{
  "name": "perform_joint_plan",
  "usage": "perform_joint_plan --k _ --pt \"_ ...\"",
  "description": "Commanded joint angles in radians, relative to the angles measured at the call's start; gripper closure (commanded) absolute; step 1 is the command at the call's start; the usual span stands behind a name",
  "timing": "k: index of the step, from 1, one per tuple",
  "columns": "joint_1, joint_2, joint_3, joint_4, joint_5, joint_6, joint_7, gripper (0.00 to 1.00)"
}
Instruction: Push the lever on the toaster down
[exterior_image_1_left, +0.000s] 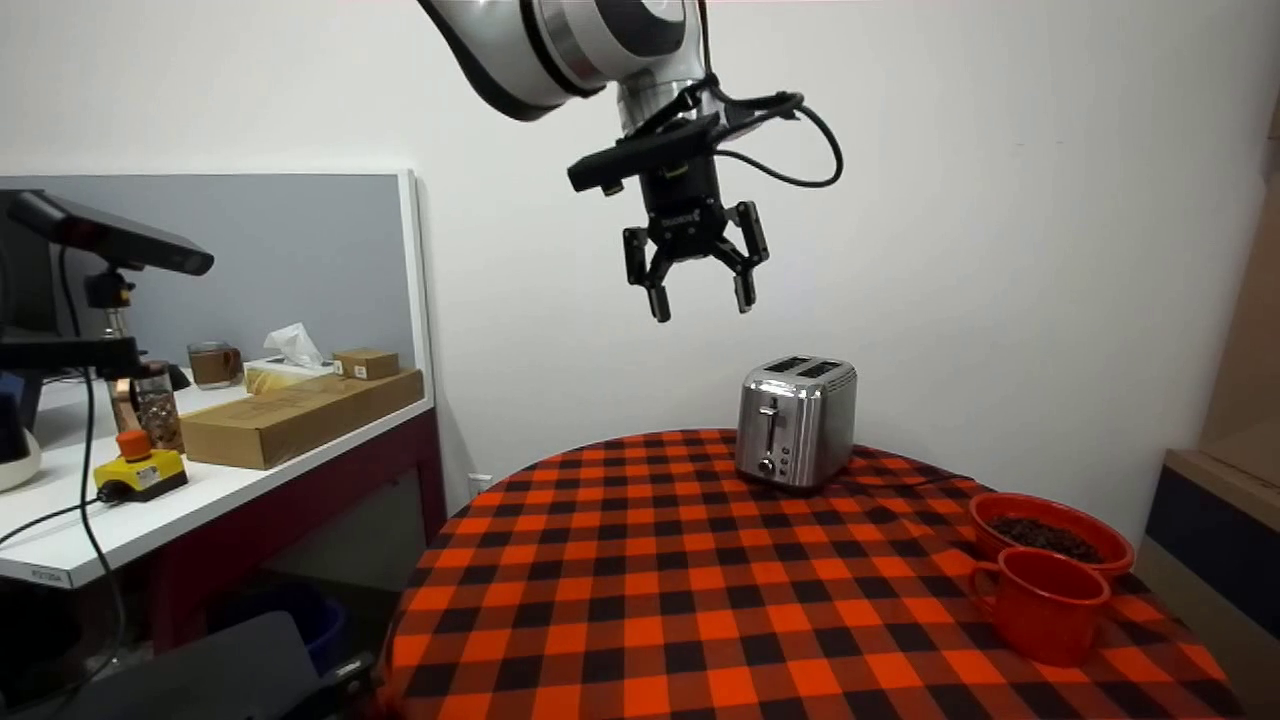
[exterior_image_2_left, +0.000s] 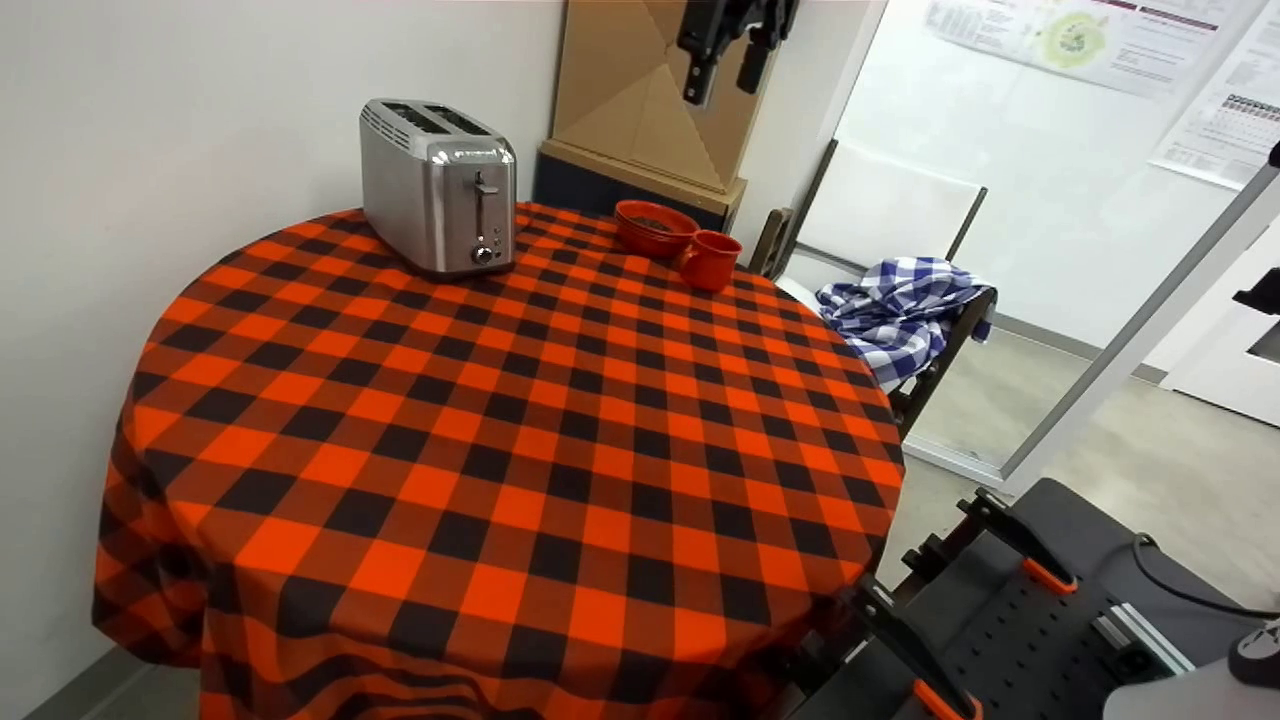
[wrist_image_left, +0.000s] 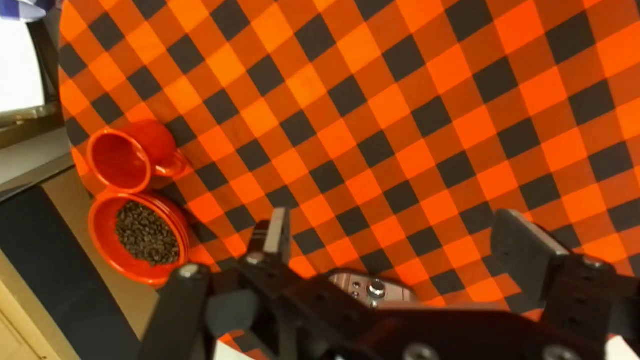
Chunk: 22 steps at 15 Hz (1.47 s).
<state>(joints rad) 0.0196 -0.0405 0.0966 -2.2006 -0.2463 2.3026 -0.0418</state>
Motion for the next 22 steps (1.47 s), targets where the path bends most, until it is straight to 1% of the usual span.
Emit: perform_joint_plan --k 1,2,3,4,5,9,13,16,17,19,22 --pt "0.015 0.206 -0.017 0.22 -0.03 0.014 0.01 0.0" --pt "0.021 0.244 -0.02 0.261 -0.038 0.007 0.021 0.0" --pt "0.027 0.277 -0.024 0.298 -0.042 0.002 0.023 0.07" --pt "0.037 0.314 -0.027 0.331 -0.051 0.014 0.042 0.28" --pt "0.048 0.34 -0.032 0.359 -0.06 0.017 0.058 0.33" --pt "0.109 0.443 -0.067 0.449 -0.107 0.095 0.21 0.65" --pt "0.189 0.528 -0.132 0.515 -0.183 0.16 0.371 0.96" --pt "0.243 0.587 -0.178 0.553 -0.239 0.182 0.453 1.0" --pt "0.259 0.602 -0.192 0.562 -0.253 0.187 0.476 1.0" --pt "0.289 0.63 -0.216 0.58 -0.279 0.203 0.514 0.96" --pt "0.319 0.672 -0.245 0.615 -0.295 0.23 0.556 0.97"
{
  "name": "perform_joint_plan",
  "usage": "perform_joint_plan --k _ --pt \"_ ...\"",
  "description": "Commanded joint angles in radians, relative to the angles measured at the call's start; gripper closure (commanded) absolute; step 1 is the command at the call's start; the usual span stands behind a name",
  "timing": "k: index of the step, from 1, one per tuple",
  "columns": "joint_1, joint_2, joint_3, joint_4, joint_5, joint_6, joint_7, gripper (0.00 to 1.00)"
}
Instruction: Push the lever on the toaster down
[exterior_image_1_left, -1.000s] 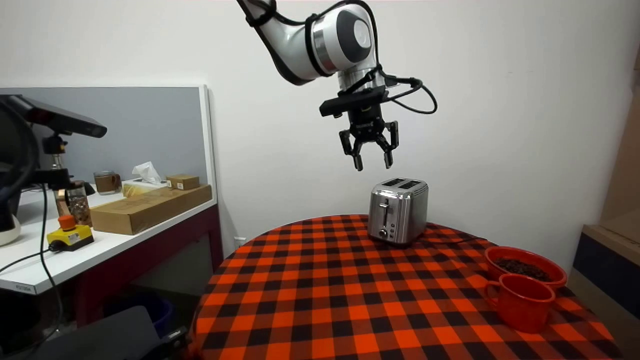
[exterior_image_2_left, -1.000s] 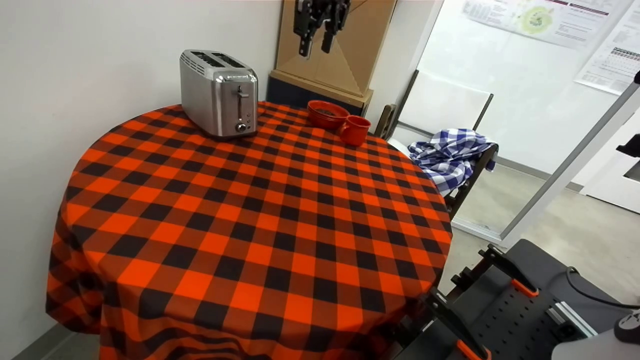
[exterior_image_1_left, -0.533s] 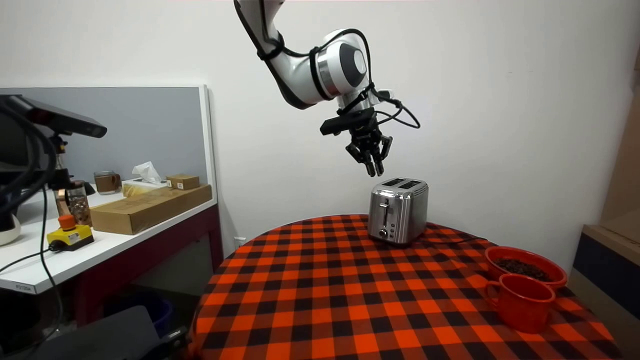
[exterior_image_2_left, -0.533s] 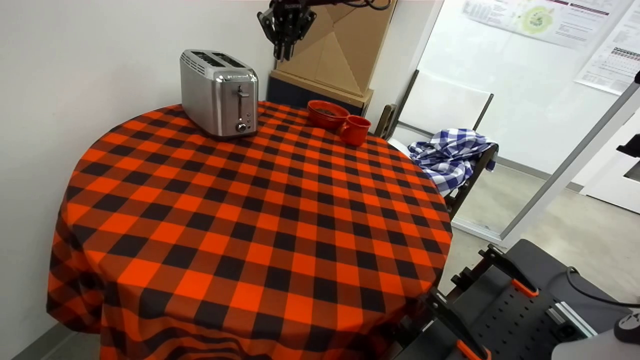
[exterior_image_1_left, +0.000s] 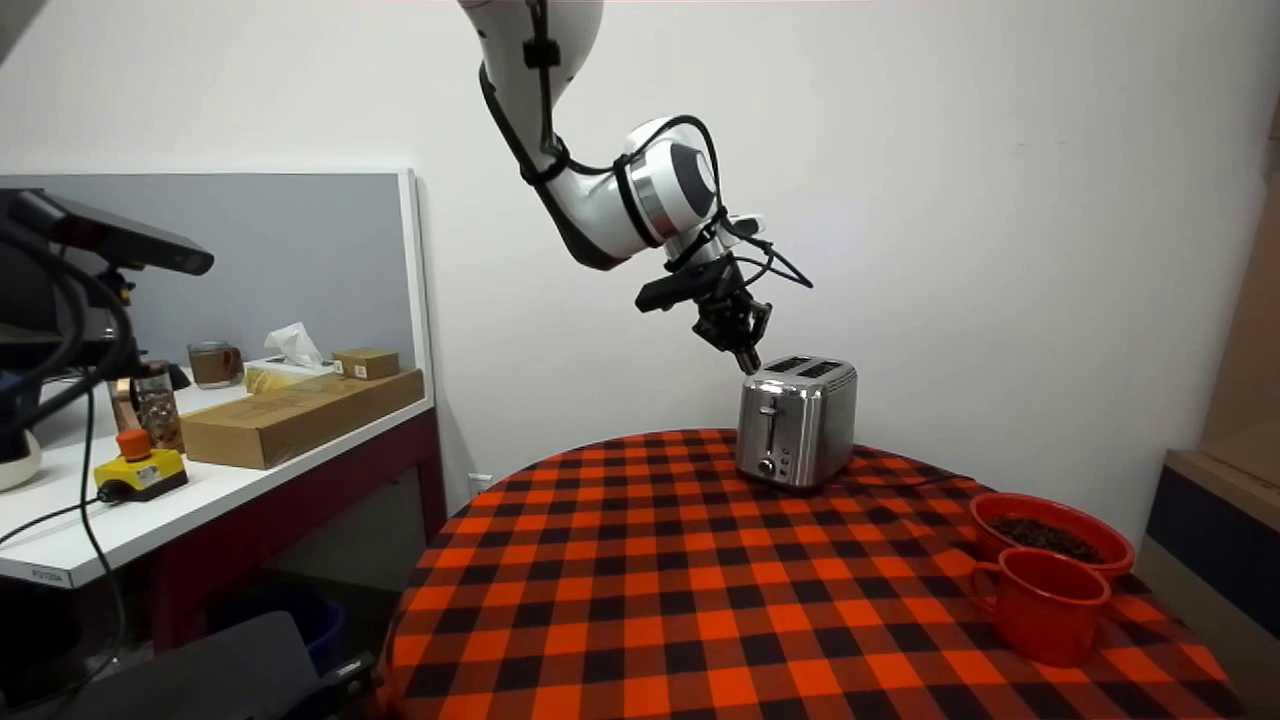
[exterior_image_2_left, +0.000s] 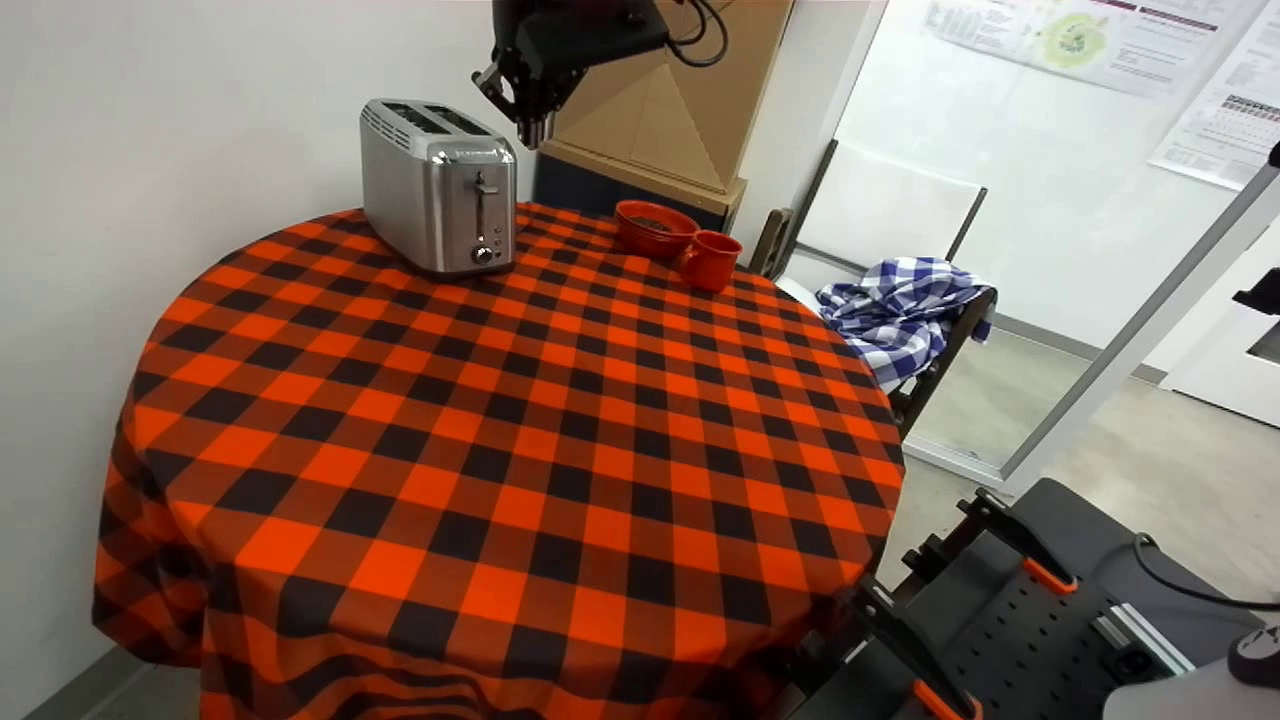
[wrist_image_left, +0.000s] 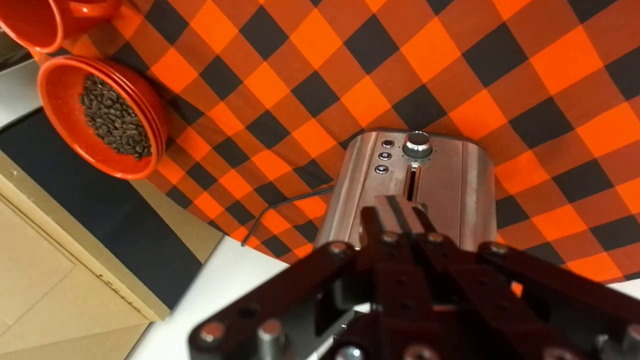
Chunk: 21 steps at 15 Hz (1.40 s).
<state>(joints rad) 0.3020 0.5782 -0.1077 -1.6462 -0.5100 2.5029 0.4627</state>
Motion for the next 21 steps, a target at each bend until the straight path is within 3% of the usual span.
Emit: perform_joint_plan --k 1,21 --pt "0.043 0.065 -0.047 0.07 -0.028 0.035 0.058 0.98" --pt "0.08 0.331 -0.126 0.344 0.004 0.021 0.034 0.97"
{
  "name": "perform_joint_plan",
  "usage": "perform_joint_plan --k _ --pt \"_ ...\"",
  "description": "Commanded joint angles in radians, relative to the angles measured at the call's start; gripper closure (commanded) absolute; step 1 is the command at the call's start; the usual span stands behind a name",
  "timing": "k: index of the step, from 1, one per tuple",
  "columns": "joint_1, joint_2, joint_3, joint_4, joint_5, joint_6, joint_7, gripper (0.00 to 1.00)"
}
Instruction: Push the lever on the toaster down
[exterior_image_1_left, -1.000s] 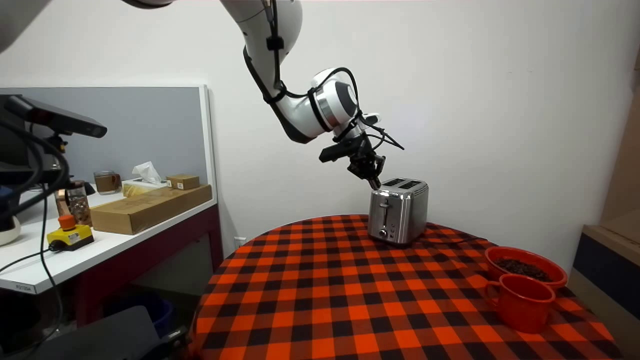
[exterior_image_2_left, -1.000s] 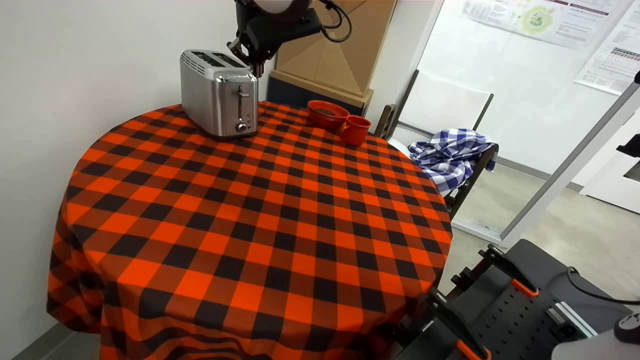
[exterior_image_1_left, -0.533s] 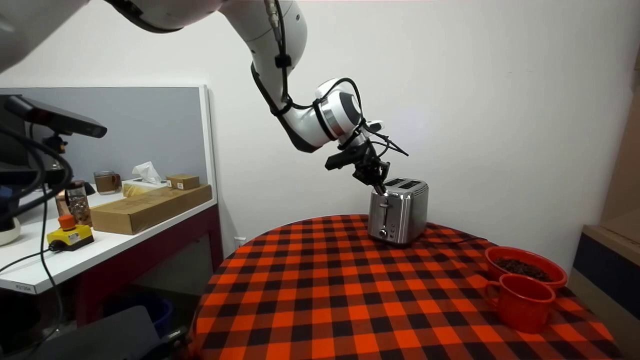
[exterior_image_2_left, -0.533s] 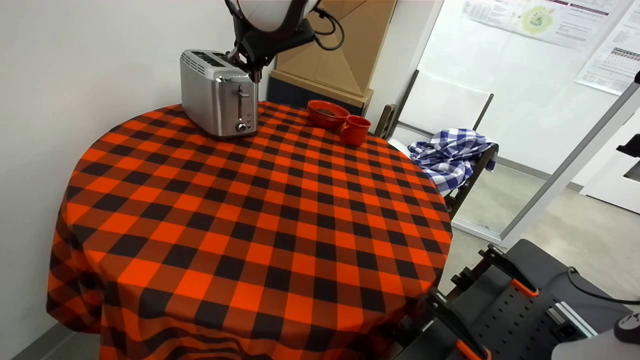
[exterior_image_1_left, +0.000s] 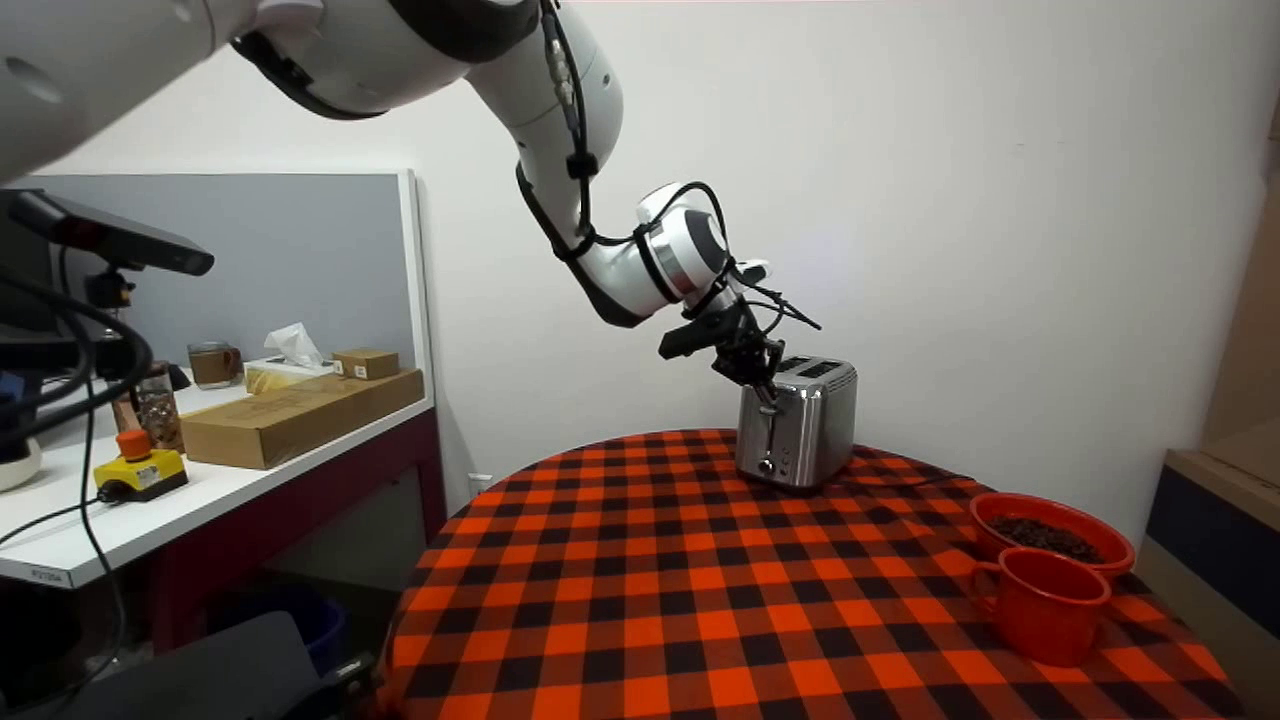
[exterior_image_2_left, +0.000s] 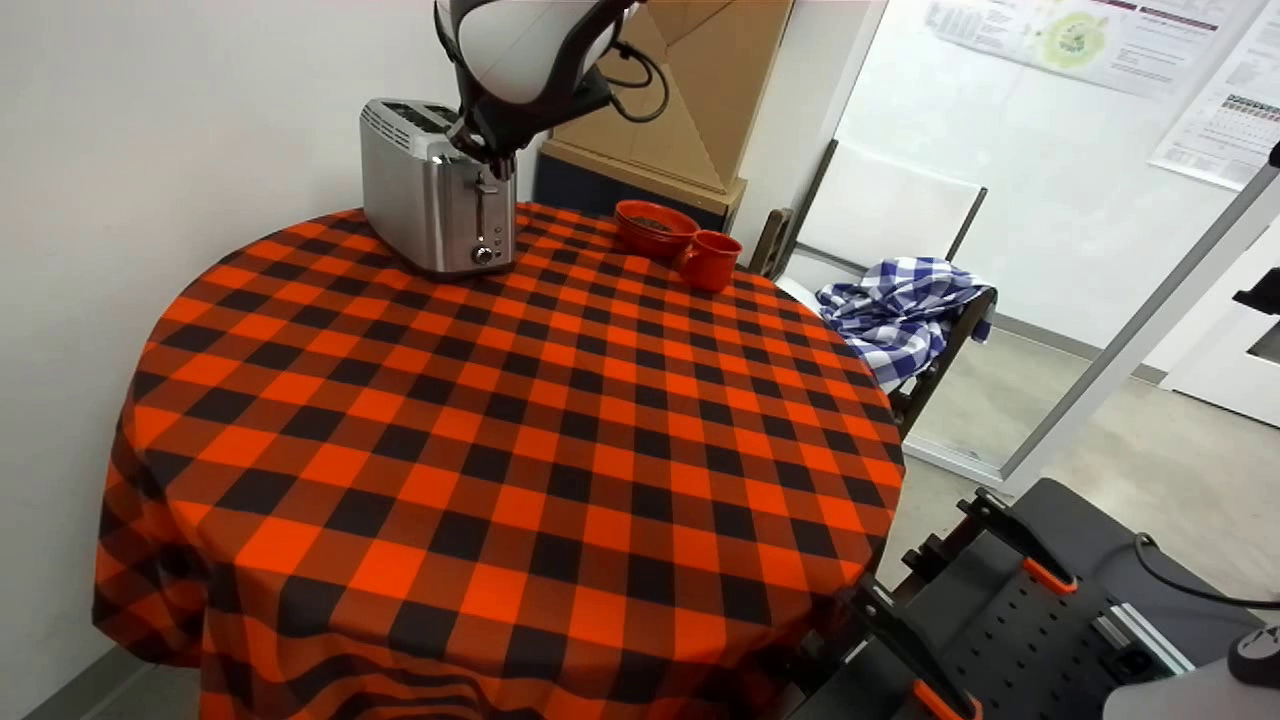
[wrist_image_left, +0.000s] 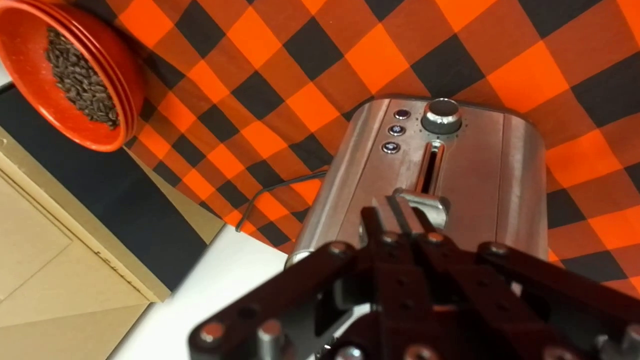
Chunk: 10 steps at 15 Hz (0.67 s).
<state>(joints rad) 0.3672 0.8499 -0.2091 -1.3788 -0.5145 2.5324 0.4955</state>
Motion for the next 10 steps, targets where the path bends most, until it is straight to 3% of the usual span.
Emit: perform_joint_plan --k 1,10 --pt "0.017 0.071 -0.026 0.087 0.009 -0.009 0.001 0.97" --pt "0.029 0.164 -0.038 0.17 0.015 -0.023 -0.005 0.97"
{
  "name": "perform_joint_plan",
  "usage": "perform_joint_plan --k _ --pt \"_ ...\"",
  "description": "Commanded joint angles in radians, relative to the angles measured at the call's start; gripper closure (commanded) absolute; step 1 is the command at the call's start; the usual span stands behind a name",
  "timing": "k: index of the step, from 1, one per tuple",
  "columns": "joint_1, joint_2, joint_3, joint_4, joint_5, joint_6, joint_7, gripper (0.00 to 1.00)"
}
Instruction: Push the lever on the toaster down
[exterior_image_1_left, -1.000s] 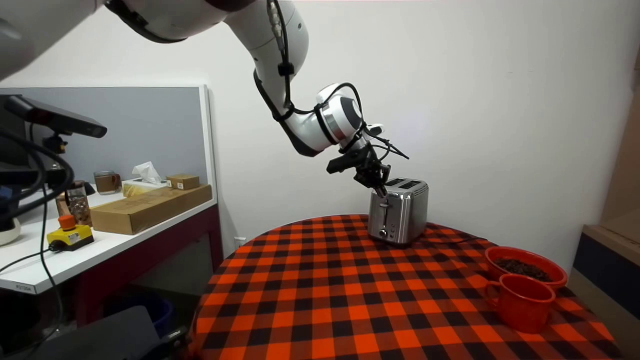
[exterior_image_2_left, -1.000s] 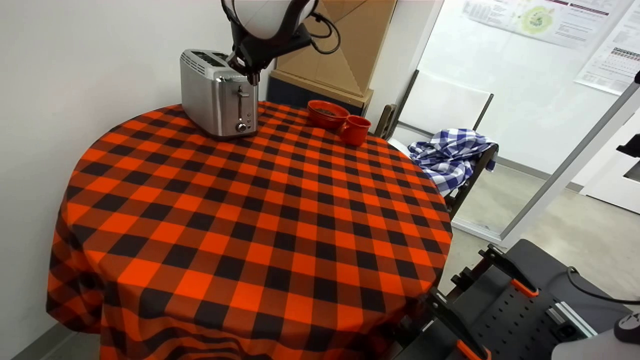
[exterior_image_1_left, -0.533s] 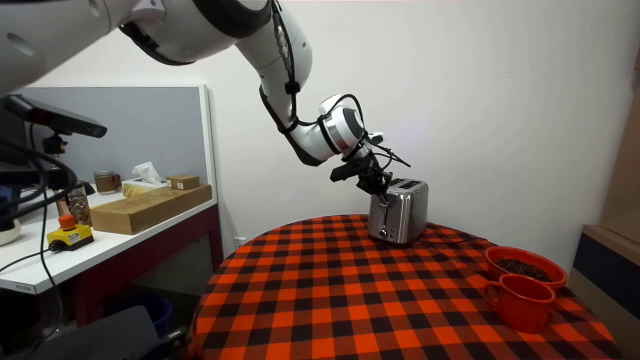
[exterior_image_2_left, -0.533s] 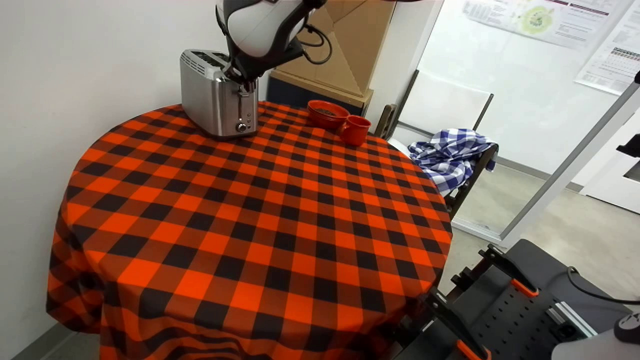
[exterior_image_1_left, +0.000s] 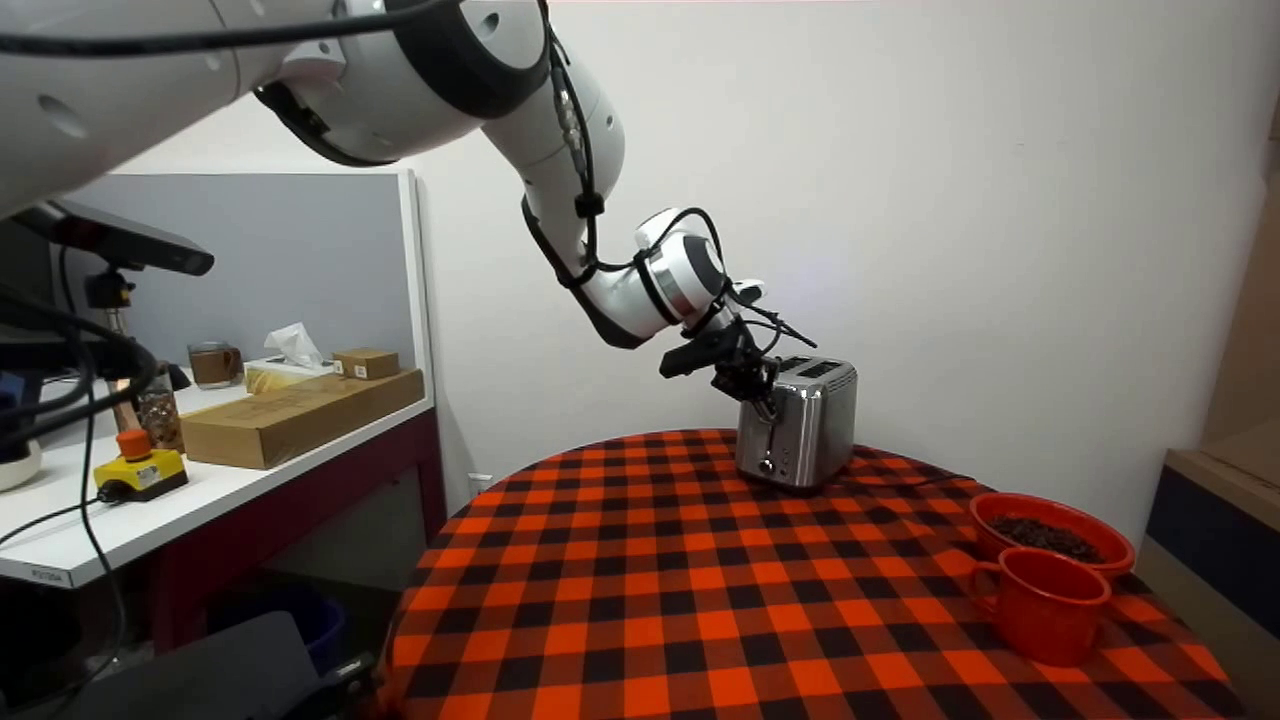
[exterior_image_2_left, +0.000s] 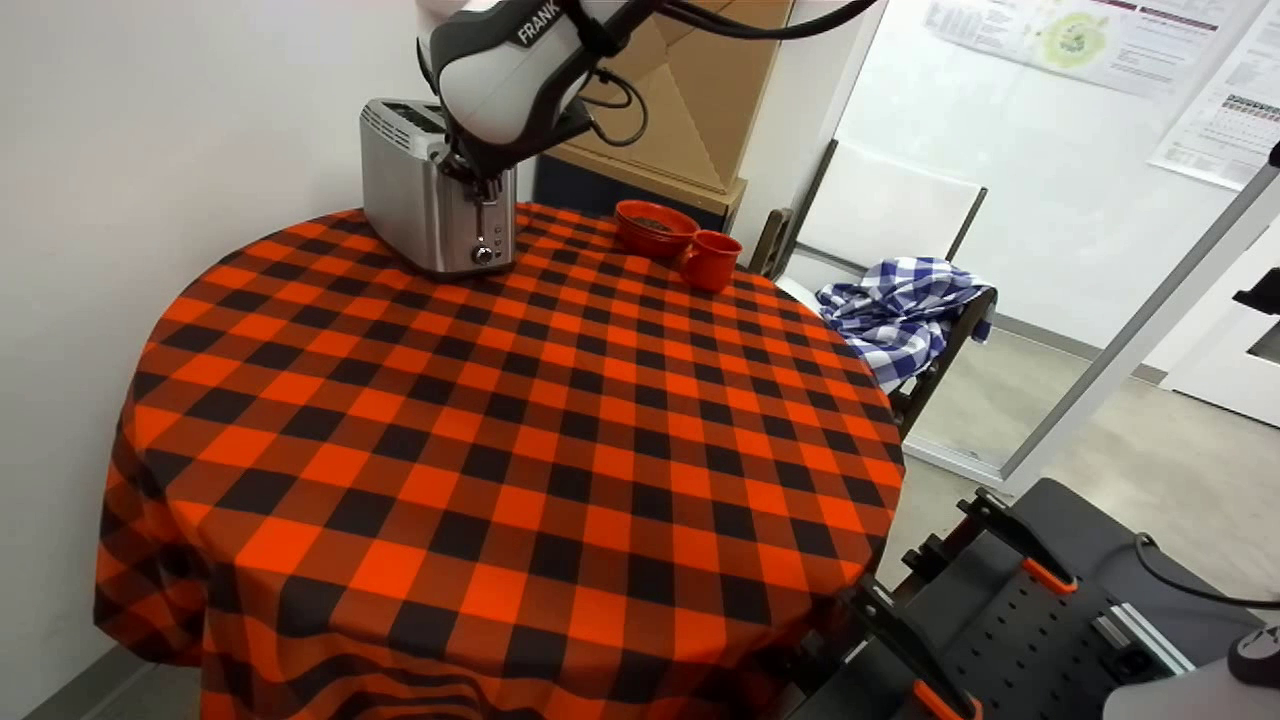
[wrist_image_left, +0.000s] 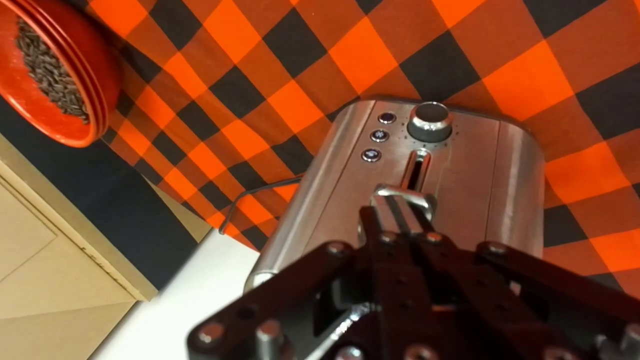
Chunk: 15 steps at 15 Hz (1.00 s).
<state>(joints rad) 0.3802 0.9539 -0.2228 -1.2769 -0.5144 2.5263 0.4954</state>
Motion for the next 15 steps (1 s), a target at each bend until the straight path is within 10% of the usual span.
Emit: perform_joint_plan --k 1,15 --pt "0.018 0.071 -0.027 0.071 0.014 -0.019 -0.005 0.97" --pt "0.03 0.185 -0.025 0.154 0.026 -0.095 -0.034 0.97"
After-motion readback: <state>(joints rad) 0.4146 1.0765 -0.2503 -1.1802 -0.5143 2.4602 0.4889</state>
